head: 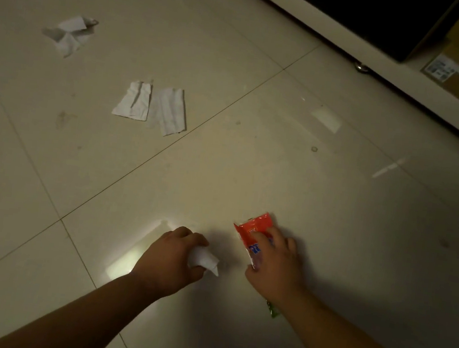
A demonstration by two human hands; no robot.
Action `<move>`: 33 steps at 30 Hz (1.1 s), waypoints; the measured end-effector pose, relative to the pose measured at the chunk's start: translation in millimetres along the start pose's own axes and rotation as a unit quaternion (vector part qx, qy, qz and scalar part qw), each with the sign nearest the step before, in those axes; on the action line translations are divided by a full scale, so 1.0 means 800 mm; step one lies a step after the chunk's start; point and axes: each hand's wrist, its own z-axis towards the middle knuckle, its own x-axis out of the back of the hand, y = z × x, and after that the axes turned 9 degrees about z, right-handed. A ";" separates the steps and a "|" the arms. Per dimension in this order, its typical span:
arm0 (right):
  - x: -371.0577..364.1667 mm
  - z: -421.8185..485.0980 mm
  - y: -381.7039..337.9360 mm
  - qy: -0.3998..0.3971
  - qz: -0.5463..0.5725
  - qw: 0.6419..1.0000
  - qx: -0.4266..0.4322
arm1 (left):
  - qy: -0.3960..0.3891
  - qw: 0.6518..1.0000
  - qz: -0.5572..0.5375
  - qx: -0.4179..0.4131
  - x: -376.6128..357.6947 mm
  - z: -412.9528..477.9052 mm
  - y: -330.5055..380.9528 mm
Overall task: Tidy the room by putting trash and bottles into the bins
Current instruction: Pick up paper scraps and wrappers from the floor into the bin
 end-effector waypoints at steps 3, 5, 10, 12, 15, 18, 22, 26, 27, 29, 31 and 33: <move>0.005 -0.003 0.004 0.002 0.011 1.000 0.012 | 0.003 1.000 -0.005 -0.001 0.003 0.005 0.002; 0.012 -0.003 0.004 0.009 0.014 1.000 0.024 | 0.008 1.000 -0.006 -0.003 0.007 0.008 0.004; 0.065 0.003 -0.010 0.061 0.023 0.996 0.060 | 0.036 0.999 -0.010 -0.008 0.040 0.014 0.011; 0.103 0.001 -0.025 0.080 0.029 0.994 0.068 | 0.045 0.999 -0.012 -0.012 0.068 0.012 0.018; 0.173 -0.018 -0.062 0.102 0.043 0.992 0.068 | 0.063 0.998 -0.024 -0.011 0.132 0.000 0.039; 0.256 -0.049 -0.112 0.108 0.049 0.991 0.067 | 0.092 0.995 -0.032 -0.007 0.219 -0.027 0.069; 0.379 -0.095 -0.194 0.102 0.035 0.991 0.077 | 0.114 0.993 -0.011 0.008 0.346 -0.088 0.109; 0.495 -0.140 -0.287 0.088 0.001 0.993 0.077 | 0.121 0.992 0.007 0.046 0.472 -0.169 0.143; 0.521 -0.152 -0.312 0.086 -0.002 0.993 0.080 | 0.125 0.990 0.009 0.057 0.503 -0.191 0.150; 0.567 -0.178 -0.364 0.089 0.001 0.992 0.092 | 0.140 0.987 0.011 0.080 0.561 -0.237 0.156; 0.606 -0.203 -0.415 0.085 0.004 0.991 0.105 | 0.156 0.981 0.011 0.115 0.614 -0.286 0.159; 0.639 -0.223 -0.463 0.077 0.001 0.989 0.127 | 0.175 0.973 0.013 0.149 0.661 -0.336 0.158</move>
